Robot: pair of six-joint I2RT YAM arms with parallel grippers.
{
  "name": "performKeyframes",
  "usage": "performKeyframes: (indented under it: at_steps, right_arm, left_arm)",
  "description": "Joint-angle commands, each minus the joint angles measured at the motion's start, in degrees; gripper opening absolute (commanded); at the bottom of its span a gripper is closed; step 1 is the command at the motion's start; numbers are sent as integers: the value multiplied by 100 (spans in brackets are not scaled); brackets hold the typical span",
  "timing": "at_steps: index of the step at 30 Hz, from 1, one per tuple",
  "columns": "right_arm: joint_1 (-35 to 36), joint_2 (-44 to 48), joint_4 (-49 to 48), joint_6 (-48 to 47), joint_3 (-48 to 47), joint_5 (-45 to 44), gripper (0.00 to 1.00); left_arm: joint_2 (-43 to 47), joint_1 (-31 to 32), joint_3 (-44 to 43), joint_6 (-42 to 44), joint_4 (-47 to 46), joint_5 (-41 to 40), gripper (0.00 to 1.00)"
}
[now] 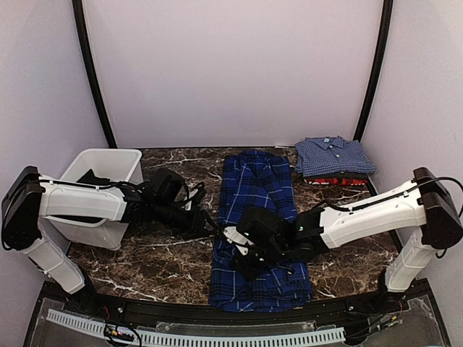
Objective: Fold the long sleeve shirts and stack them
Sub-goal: Place the sleeve of the rectangle-folded shirt.
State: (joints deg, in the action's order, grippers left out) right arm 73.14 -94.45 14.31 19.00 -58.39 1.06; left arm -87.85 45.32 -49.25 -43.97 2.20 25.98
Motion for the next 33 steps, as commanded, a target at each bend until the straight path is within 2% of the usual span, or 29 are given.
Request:
performKeyframes:
  at_steps: [1, 4, 5, 11, 15, 19, 21, 26, 33]
  right_arm:
    - [92, -178, -389, 178, -125, 246, 0]
    - [108, -239, -294, 157, -118, 277, 0]
    - [112, -221, -291, 156, -86, 285, 4]
    - [107, 63, -295, 170, 32, 386, 49]
    - [31, 526, -429, 219, 204, 91, 59]
    - [-399, 810, -638, 419, 392, 82, 58]
    - [-689, 899, -825, 537, 488, 88, 54]
    - [-1713, 802, -1472, 834, 263, 412, 40]
    - [-2956, -96, -2116, 856, -491, 1330, 15]
  left_arm:
    - [-59, 3, 109, -13, -128, 118, 43]
    - [-79, 3, 137, -8, -158, 155, 43]
    - [-81, 3, 140, -5, -165, 167, 43]
    - [-189, 3, 107, 63, -152, 225, 43]
    - [-241, 3, 45, 136, -31, 218, 43]
    - [-237, 3, 30, 255, 115, 209, 39]
    - [-233, 16, 34, 301, 100, 321, 36]
    - [-495, 116, -104, 377, 6, 561, 27]
    - [-921, 284, -525, 297, -141, 420, 23]
